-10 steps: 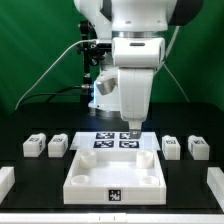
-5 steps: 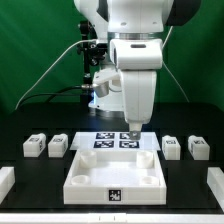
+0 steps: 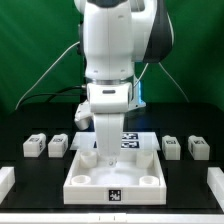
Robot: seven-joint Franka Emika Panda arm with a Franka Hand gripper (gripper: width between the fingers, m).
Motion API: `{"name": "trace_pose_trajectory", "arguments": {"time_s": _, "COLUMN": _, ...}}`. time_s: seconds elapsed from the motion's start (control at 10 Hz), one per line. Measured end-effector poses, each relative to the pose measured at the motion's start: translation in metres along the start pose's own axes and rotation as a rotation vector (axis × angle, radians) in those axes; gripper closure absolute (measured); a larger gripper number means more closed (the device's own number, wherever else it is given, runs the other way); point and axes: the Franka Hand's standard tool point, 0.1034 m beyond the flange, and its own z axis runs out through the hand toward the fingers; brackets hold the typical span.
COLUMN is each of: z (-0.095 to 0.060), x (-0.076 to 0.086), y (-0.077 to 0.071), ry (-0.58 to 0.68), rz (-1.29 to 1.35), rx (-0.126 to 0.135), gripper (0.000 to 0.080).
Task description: Assemble one leg
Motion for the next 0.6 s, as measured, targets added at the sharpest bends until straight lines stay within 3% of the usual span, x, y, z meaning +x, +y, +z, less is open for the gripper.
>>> {"name": "trace_pose_trajectory", "arguments": {"time_s": 0.1, "z": -0.0016, "x": -0.0001, "y": 0.0010, "ry": 0.000, "rz": 0.000, "rx": -0.003, "gripper": 0.0150}}
{"name": "trace_pose_trajectory", "arguments": {"time_s": 0.2, "z": -0.0008, "x": -0.0001, "y": 0.0004, "ry": 0.000, "rz": 0.001, "rx": -0.001, "gripper": 0.0256}}
{"name": "trace_pose_trajectory", "arguments": {"time_s": 0.3, "z": -0.0006, "x": -0.0001, "y": 0.0002, "ry": 0.000, "rz": 0.001, "rx": -0.001, "gripper": 0.0256}}
{"name": "trace_pose_trajectory", "arguments": {"time_s": 0.5, "z": -0.0004, "x": -0.0001, "y": -0.0001, "ry": 0.000, "rz": 0.001, "rx": 0.000, "gripper": 0.0617}}
{"name": "trace_pose_trajectory", "arguments": {"time_s": 0.6, "z": -0.0003, "x": -0.0001, "y": -0.0001, "ry": 0.000, "rz": 0.001, "rx": 0.000, "gripper": 0.0734}}
